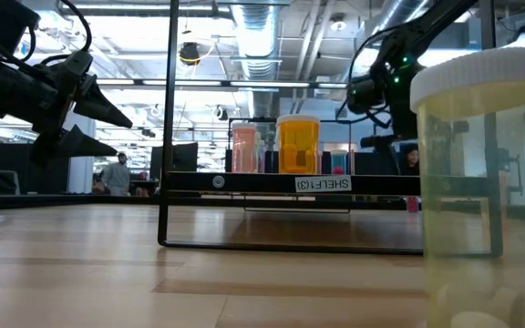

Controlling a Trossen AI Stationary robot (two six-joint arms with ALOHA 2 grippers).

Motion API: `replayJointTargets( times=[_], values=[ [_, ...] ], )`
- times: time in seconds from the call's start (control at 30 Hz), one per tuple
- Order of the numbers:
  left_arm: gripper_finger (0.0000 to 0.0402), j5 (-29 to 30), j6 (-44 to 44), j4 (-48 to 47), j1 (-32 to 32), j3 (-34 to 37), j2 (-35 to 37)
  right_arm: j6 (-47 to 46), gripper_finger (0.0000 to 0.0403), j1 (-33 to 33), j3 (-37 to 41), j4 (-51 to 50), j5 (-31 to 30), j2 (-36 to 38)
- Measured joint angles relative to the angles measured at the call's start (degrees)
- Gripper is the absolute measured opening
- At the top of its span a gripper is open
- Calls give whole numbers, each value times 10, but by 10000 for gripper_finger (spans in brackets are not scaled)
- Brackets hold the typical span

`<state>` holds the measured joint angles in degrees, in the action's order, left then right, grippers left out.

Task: Pick and place medicine bottles onto shelf by color
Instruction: Put the blue pill bottle on the shelf

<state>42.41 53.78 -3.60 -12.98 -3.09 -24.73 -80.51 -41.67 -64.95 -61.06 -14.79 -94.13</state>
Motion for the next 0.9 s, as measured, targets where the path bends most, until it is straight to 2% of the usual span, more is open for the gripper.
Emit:
replayJointTargets(
  times=[0.3, 0.73, 0.9],
  values=[
    [303, 0, 0, 0, 0, 0, 0, 2, 307, -12, 0, 23, -17, -45],
    [303, 0, 0, 0, 0, 0, 0, -1, 306, -12, 0, 54, -91, -56],
    [303, 0, 0, 0, 0, 0, 0, -1, 303, -12, 0, 60, -100, -56]
  ],
)
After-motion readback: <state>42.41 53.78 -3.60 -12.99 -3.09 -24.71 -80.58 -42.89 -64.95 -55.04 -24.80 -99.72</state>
